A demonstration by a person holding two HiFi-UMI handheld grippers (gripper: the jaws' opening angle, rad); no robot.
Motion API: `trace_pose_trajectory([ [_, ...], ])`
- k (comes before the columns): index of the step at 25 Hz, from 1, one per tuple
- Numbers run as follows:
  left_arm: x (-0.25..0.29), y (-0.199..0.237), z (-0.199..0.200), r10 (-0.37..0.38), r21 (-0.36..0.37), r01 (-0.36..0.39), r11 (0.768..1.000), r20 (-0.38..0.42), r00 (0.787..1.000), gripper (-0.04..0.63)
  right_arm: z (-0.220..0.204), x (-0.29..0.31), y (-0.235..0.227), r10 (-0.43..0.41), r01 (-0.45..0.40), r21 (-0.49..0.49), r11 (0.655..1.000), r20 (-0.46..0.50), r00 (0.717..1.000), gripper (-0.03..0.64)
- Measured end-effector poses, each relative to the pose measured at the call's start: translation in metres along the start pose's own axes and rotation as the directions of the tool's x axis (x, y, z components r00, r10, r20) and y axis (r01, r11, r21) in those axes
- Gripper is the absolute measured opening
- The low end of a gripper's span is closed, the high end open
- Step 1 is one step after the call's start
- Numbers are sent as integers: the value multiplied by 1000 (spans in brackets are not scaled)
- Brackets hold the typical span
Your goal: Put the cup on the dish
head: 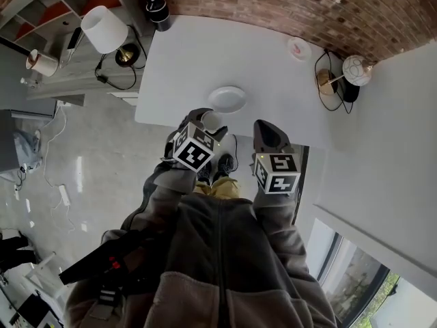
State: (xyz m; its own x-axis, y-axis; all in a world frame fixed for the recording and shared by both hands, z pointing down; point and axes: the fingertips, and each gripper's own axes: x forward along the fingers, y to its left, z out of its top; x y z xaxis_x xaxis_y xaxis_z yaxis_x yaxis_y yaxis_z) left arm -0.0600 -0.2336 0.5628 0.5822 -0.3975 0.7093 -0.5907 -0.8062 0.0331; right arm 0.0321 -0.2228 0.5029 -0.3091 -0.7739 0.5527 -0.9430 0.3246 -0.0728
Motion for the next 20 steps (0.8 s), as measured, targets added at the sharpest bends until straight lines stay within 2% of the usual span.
trace_pose_trajectory([
  [5,30,12,-1,60,-21,-60,998,9,998,256,-19,22,-9,31,-30,20,999,-28,999,0],
  [9,60,24,-8,103,-16,-103,995,-15,995,256,-32,36,-15,43,-41,39,998,-46,998,0],
  [13,97,35,-19,114,-9,-114,993,-28,993,256,-49,55,-26,52,-48,49,998,-69,996,0],
  [20,151,50,-45,128,-40,-131,991,-69,989,256,-75,84,-51,54,-45,63,997,-137,989,0],
])
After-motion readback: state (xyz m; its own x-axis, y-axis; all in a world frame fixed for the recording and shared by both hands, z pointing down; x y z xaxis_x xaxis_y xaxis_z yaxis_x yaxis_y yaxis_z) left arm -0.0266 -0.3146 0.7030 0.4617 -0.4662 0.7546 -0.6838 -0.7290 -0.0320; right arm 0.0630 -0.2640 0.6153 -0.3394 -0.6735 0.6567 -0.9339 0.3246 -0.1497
